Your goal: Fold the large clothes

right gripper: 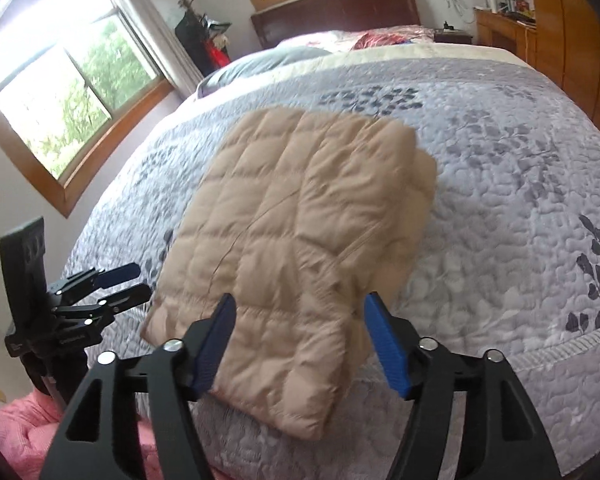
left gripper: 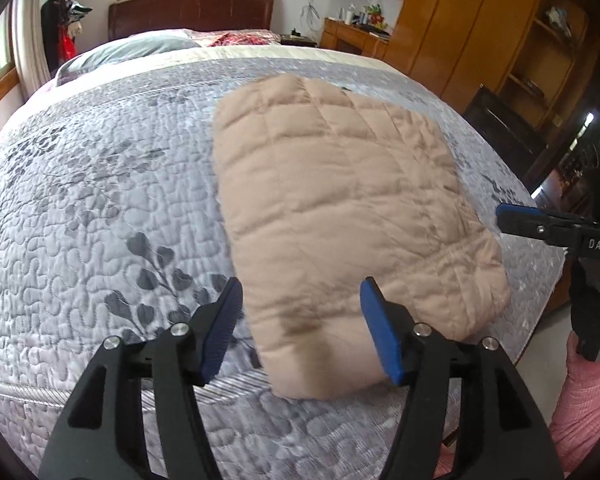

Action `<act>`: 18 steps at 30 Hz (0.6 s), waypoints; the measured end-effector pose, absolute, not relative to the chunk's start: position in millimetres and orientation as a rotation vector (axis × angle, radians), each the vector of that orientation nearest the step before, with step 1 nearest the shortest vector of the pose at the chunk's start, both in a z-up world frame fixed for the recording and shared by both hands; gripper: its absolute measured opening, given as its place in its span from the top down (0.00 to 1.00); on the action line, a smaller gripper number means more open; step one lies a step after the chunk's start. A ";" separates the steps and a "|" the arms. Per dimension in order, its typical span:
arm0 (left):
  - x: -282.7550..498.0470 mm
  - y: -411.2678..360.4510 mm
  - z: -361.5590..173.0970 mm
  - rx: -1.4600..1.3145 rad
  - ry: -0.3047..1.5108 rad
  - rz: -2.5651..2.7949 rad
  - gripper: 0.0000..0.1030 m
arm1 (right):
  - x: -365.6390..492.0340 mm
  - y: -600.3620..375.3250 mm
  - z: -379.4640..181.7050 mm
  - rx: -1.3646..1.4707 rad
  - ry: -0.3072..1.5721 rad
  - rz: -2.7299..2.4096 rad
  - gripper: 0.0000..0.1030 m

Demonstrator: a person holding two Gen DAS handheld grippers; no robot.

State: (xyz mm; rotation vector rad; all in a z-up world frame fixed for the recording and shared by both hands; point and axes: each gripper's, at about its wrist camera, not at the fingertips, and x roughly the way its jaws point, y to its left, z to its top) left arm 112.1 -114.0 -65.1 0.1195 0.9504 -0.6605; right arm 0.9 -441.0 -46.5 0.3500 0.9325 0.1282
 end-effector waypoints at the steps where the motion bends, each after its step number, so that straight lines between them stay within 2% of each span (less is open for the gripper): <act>1: 114.1 -113.7 -64.0 0.115 0.951 -0.659 0.38 | 2.3 -446.2 -46.5 0.363 0.928 0.131 0.29; 8: 133.4 -108.0 -63.3 0.057 0.965 -0.675 0.32 | 17.7 -471.9 -63.4 0.487 0.937 0.182 0.22; 18: 160.4 -107.7 -77.8 0.014 1.030 -0.708 0.28 | 38.4 -497.5 -86.8 0.596 0.947 0.209 0.16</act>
